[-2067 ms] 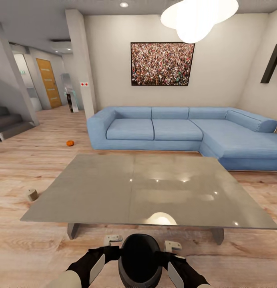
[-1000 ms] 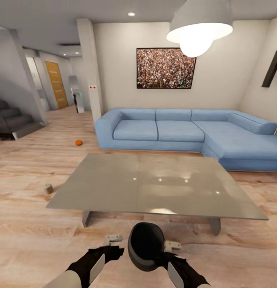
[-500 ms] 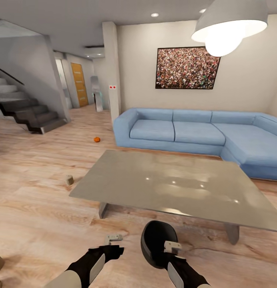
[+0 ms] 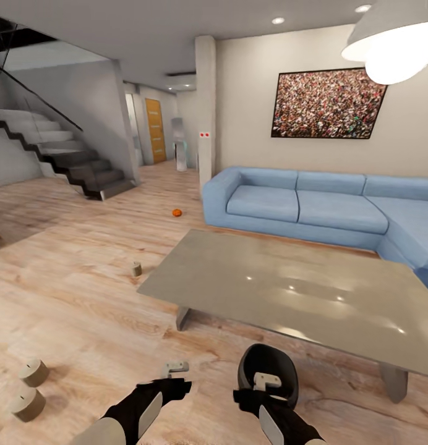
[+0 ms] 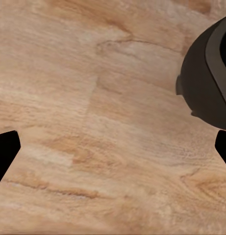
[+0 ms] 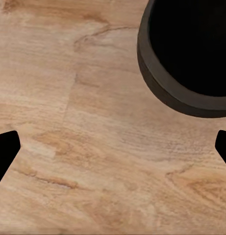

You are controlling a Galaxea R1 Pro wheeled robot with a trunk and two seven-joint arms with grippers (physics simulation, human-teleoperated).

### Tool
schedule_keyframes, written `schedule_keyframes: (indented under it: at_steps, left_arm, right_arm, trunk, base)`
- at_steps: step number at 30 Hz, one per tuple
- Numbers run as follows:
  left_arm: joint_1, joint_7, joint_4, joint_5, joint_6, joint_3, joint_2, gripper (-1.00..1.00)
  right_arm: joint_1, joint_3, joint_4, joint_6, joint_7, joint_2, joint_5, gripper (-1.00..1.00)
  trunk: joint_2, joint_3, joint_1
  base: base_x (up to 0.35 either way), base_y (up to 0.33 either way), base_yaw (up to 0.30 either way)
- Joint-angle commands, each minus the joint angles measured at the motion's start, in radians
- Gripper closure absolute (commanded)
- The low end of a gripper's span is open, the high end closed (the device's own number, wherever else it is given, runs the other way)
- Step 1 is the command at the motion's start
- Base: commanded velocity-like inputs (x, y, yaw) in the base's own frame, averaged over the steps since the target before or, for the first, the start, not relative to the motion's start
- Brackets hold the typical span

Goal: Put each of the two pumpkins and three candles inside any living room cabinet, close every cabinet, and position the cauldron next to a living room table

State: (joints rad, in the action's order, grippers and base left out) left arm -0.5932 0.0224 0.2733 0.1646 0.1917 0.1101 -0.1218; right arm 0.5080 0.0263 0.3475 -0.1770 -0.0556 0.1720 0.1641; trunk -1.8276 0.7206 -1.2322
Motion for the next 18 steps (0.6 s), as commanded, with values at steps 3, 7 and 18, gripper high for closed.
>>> schedule_keyframes:
  at_steps: [3,7,18]
  left_arm:
    - [0.000,-0.001,0.001,0.010,0.005,0.008,0.001,-1.00]
    - [0.000,-0.001,0.001,0.010,0.006,0.008,0.001,-1.00]
    - [0.000,0.000,0.001,0.010,0.004,0.008,0.001,-1.00]
  right_arm:
    - [0.000,0.003,0.002,-0.006,-0.005,0.000,0.009,-1.00]
    - [0.000,0.003,0.001,-0.006,-0.005,0.000,0.009,-1.00]
    - [0.000,0.003,0.001,-0.006,-0.004,0.000,0.009,-1.00]
  trunk:
    - [0.000,0.001,0.000]
    - [0.000,0.001,0.000]
    - [0.000,0.001,0.000]
  base:
    - [-0.015,0.000,0.292]
    - [-0.105,0.000,0.292]
    - [-0.306,0.000,0.292]
